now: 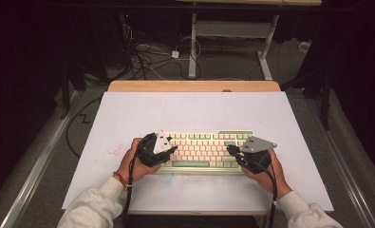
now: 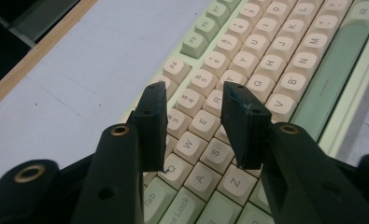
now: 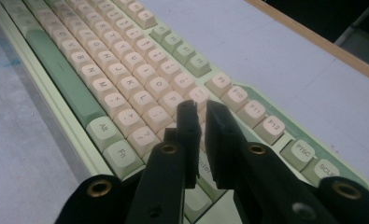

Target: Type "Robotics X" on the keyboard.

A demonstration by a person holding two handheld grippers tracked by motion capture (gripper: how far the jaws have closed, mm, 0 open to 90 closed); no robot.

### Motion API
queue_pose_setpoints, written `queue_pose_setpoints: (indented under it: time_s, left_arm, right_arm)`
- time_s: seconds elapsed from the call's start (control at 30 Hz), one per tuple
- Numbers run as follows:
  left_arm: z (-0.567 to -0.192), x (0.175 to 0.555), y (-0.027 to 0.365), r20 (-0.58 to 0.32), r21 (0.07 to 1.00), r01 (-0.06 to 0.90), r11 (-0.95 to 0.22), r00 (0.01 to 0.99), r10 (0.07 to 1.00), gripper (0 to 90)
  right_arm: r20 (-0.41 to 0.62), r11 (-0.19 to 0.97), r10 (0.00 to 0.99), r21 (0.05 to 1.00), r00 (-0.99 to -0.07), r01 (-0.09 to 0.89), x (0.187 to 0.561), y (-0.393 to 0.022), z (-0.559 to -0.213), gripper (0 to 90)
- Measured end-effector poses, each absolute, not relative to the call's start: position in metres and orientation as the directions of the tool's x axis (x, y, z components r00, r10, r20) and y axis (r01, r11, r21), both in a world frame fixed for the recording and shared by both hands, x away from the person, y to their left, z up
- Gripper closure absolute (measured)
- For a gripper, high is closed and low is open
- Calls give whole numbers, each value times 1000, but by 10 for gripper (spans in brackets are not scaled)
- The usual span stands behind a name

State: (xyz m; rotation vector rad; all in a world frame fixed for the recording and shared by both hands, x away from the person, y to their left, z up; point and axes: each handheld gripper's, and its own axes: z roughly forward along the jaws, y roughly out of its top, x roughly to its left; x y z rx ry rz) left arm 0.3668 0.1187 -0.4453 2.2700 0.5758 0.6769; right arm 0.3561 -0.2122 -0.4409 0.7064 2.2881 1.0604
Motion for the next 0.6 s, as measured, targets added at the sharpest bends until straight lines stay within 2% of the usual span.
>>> queue_pose_setpoints:
  time_s: [0.17,0.37,0.6]
  left_arm:
    - [-445,365,119,313,720,196,-666,764,564,499]
    - [-444,364,119,309,743,189,-643,755,578,339]
    - [-444,365,120,285,770,195,-608,747,601,200]
  right_arm:
    - [-228,545,655,803,-721,242,356,-213,-439,671]
    - [-227,520,682,819,-695,242,356,-212,-437,483]
    - [-239,497,711,836,-661,233,358,-209,-438,249]
